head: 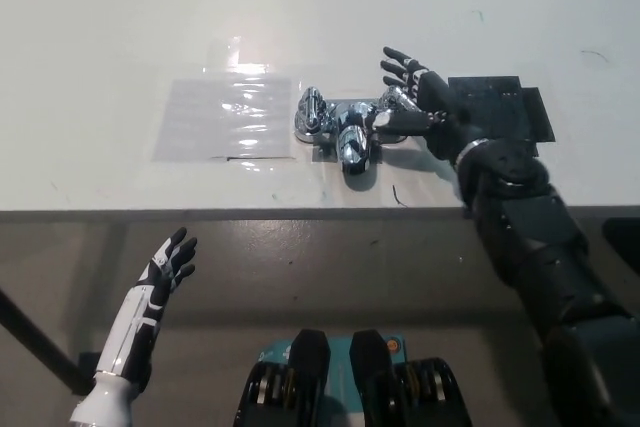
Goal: The faucet is at the center of the desk and the robot turn off the faucet by turning the right faucet handle using the right hand
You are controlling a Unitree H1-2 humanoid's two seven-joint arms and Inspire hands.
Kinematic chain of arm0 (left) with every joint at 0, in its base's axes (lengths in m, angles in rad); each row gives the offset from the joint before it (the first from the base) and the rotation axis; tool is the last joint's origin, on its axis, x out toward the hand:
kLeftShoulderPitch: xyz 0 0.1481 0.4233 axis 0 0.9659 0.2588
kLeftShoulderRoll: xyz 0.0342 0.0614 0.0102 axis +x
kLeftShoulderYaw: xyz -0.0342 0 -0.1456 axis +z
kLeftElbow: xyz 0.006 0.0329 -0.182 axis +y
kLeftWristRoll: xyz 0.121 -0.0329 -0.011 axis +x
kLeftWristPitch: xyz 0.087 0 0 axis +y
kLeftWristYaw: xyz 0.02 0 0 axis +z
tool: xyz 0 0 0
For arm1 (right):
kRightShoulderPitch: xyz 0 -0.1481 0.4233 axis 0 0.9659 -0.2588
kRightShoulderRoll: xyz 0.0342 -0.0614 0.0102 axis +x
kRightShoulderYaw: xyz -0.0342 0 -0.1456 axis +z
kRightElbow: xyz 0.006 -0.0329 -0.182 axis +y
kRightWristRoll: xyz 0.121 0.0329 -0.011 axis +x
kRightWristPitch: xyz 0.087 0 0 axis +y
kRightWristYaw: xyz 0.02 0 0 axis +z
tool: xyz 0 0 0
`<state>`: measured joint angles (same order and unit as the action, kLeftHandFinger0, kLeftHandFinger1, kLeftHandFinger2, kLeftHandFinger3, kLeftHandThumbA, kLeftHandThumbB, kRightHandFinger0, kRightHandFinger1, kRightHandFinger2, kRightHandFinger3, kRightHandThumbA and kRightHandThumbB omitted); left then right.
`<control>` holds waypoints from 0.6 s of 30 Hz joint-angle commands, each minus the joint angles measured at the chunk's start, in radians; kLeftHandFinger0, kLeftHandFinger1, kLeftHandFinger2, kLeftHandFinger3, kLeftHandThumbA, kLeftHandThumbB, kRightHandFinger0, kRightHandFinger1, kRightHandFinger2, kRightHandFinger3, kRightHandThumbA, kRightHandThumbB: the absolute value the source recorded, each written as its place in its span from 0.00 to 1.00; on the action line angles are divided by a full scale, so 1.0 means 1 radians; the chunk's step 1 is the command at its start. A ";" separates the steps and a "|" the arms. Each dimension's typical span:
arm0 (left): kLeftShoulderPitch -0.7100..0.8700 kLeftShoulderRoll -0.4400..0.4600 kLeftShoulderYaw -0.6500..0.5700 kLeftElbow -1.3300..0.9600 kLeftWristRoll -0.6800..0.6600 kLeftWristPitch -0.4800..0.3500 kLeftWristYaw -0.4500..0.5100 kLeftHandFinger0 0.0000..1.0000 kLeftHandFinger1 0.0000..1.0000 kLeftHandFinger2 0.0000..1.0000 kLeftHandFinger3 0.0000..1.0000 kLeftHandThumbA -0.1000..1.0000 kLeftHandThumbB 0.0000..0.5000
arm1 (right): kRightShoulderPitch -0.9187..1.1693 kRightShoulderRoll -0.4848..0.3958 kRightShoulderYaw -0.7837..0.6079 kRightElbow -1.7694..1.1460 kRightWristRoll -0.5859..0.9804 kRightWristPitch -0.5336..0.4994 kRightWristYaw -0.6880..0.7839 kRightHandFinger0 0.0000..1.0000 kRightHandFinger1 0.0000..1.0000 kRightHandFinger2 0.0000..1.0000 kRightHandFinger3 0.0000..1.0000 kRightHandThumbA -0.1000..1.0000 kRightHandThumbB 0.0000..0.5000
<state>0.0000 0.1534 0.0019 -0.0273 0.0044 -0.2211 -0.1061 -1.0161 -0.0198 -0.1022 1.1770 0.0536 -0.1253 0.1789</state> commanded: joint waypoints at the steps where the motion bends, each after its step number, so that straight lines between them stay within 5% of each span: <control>1: -0.012 0.014 0.005 -0.019 -0.008 -0.022 -0.007 1.00 1.00 1.00 1.00 1.00 0.49 | -0.111 0.103 0.000 0.018 -0.017 -0.057 -0.209 1.00 1.00 1.00 1.00 1.00 0.67; 5: -0.012 0.016 0.005 -0.018 -0.014 -0.025 -0.011 1.00 1.00 1.00 1.00 1.00 0.50 | -0.104 0.115 0.006 -0.019 -0.024 -0.034 -0.262 1.00 1.00 1.00 1.00 1.00 0.68; 18: -0.015 0.017 0.005 -0.030 -0.011 -0.008 -0.011 1.00 1.00 1.00 1.00 1.00 0.53 | -0.077 0.179 0.045 -0.082 -0.123 -0.125 -0.604 1.00 1.00 1.00 1.00 1.00 0.43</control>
<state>-0.0008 0.1539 0.0033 -0.0275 0.0035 -0.2213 -0.1065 -1.0231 0.0950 -0.0868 1.1555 0.0002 -0.1456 -0.2549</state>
